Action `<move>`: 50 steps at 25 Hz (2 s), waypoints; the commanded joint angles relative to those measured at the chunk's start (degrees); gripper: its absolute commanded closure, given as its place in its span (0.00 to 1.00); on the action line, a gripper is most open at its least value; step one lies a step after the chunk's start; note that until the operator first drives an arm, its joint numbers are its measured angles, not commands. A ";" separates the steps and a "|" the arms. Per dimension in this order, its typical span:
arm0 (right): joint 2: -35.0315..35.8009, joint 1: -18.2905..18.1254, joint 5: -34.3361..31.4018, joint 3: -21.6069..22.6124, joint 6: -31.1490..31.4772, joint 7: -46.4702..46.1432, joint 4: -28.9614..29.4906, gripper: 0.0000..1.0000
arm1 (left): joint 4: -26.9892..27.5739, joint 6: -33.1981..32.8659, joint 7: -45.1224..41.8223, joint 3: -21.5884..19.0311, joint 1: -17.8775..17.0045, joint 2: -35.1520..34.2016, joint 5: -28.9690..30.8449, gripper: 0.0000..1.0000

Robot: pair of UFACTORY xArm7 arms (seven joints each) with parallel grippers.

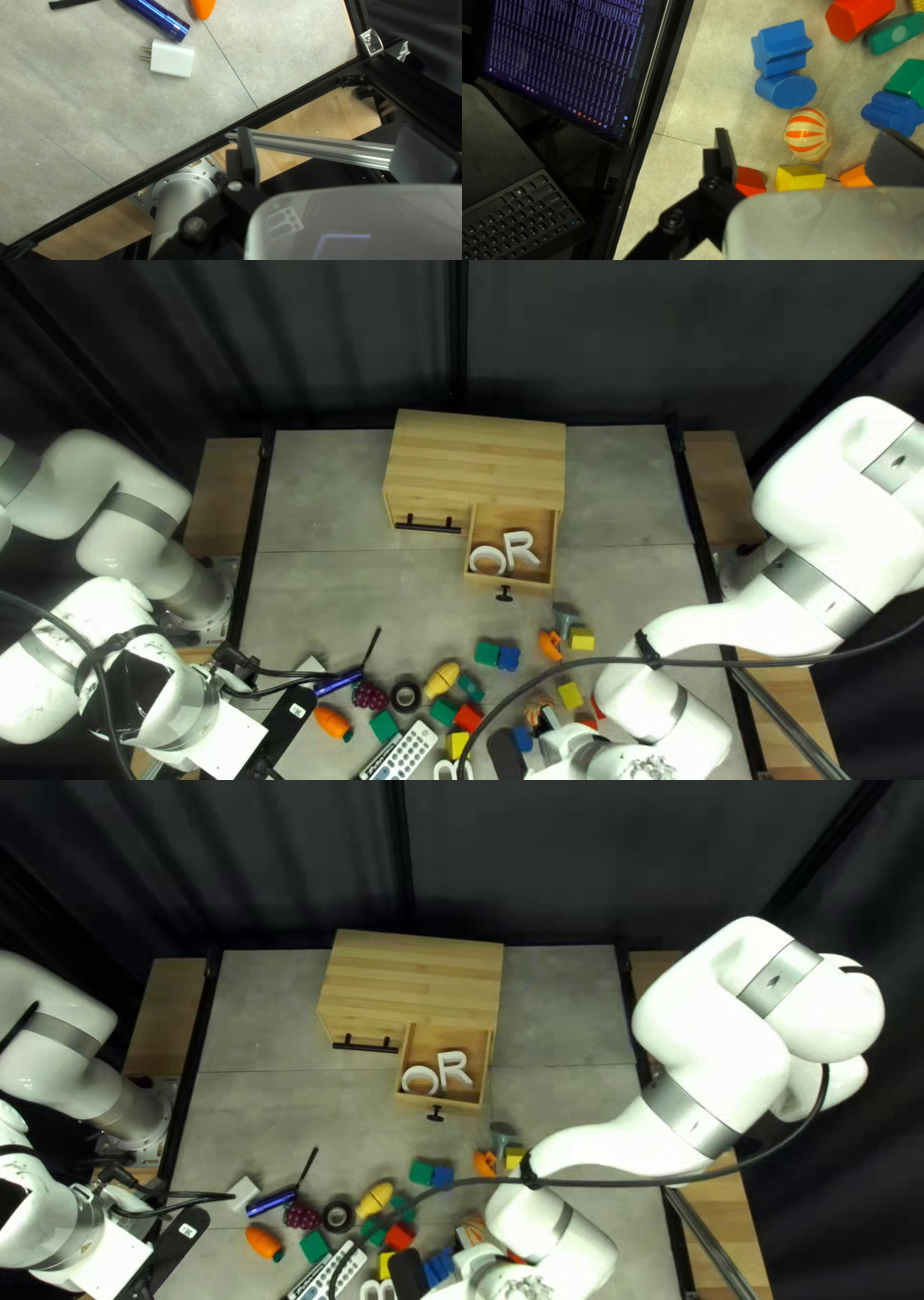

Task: Open drawers and place objects into drawer and close

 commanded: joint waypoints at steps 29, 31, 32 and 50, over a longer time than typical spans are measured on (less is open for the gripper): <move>13.24 1.94 -15.10 -7.28 -23.86 15.12 3.03 0.00 | 0.00 0.00 0.00 0.00 0.00 0.00 0.00 0.00; 14.18 1.60 -15.09 -7.20 -24.12 14.30 4.05 0.00 | 0.00 0.00 0.00 0.00 0.00 0.00 0.00 0.00; 14.69 1.42 -15.18 -7.25 -24.47 14.00 4.46 0.00 | 0.00 0.00 0.00 0.00 0.00 0.00 0.00 0.00; 19.13 -0.95 -15.14 -6.26 -27.53 9.51 8.68 0.00 | 0.00 0.00 0.00 0.00 0.00 0.00 0.00 0.00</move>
